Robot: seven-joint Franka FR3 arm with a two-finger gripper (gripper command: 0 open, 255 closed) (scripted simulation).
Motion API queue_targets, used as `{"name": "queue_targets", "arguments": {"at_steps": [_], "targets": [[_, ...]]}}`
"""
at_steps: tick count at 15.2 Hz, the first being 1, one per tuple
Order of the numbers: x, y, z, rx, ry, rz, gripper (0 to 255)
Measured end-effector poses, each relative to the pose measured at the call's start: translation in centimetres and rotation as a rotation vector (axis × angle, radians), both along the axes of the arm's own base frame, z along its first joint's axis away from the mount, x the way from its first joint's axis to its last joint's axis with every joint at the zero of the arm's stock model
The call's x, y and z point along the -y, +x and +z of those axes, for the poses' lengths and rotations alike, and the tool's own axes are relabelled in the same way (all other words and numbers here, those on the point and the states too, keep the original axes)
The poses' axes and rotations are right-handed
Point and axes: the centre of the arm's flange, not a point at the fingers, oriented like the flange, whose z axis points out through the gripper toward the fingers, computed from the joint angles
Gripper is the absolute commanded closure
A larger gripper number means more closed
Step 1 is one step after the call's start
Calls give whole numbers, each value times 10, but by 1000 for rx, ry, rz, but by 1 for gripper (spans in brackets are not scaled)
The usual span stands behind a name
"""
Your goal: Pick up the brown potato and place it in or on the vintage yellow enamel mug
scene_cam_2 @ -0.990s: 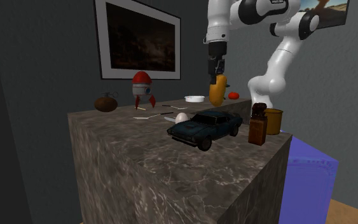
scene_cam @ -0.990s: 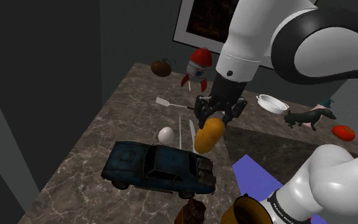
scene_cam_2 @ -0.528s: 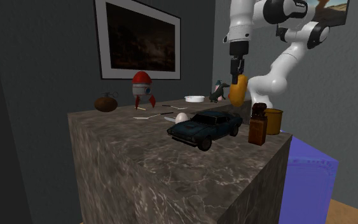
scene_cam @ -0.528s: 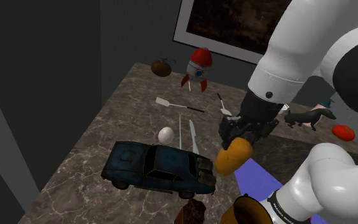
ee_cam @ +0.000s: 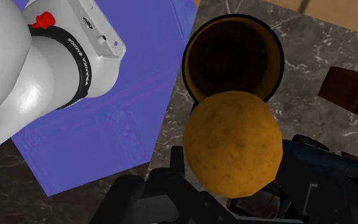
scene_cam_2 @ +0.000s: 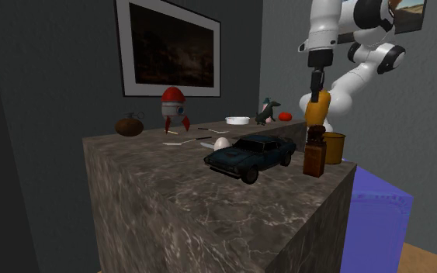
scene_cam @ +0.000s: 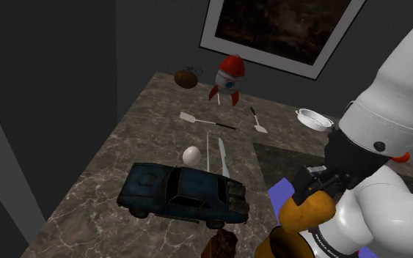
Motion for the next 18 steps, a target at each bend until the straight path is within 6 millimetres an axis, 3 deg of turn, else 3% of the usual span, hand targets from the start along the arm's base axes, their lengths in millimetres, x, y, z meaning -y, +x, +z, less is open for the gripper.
{"name": "queue_targets", "arguments": {"at_steps": [14,18], "targets": [[0,-5,-69,6,6,1,255],[0,-6,-74,6,6,1,255]]}}
